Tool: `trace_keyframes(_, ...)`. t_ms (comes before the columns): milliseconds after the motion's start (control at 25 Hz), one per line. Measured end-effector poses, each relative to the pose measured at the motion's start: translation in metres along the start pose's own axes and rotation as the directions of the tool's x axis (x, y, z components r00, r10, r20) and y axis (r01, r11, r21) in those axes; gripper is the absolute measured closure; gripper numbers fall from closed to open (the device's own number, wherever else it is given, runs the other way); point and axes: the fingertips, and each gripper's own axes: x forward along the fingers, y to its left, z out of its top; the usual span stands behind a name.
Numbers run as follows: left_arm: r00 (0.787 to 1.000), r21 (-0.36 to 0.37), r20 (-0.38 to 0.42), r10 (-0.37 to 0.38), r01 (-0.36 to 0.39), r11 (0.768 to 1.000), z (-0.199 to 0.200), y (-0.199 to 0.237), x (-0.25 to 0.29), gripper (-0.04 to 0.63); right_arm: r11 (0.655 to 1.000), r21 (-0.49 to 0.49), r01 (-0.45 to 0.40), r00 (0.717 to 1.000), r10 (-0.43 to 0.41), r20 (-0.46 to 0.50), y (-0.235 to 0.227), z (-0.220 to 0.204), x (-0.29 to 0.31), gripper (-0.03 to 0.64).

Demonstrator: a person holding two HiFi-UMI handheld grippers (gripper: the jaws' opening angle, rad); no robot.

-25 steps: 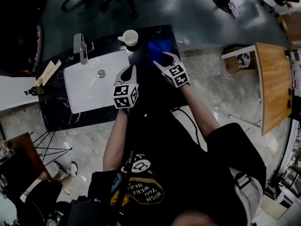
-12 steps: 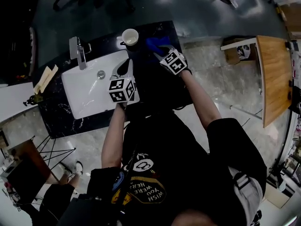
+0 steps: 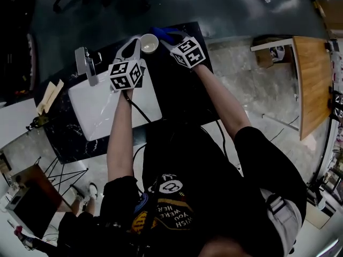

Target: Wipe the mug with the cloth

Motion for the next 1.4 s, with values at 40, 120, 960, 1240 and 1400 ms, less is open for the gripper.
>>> trace_keyframes(40, 1.0, -0.017, 0.006, -0.031, 0.031, 0.999, 0.003, 0.0, 0.008, 0.591, 1.0, -0.005, -0.004, 1.0, 0.004, -0.001, -0.001, 0.004, 0.005, 0.515)
trace_keyframes(120, 0.995, -0.072, 0.015, -0.096, 0.097, 0.993, 0.004, -0.003, 0.018, 0.591, 0.999, -0.028, -0.022, 1.0, 0.022, -0.012, 0.001, 0.006, 0.01, 0.515)
trace_keyframes(960, 0.992, -0.097, -0.044, -0.117, 0.112, 0.989, -0.012, -0.009, 0.025, 0.591, 0.933, -0.346, -0.104, 0.992, 0.07, -0.11, 0.019, -0.009, -0.015, 0.512)
trace_keyframes(1240, 0.993, -0.13, -0.026, -0.115, 0.111, 0.985, -0.012, -0.011, 0.023, 0.591, 0.831, -0.521, -0.193, 0.977, 0.112, -0.183, 0.044, -0.015, -0.023, 0.512)
trace_keyframes(1400, 0.993, -0.141, -0.019, -0.114, 0.11, 0.984, -0.011, -0.011, 0.023, 0.591, 0.804, -0.515, -0.297, 0.953, 0.223, -0.203, 0.091, -0.032, -0.035, 0.512)
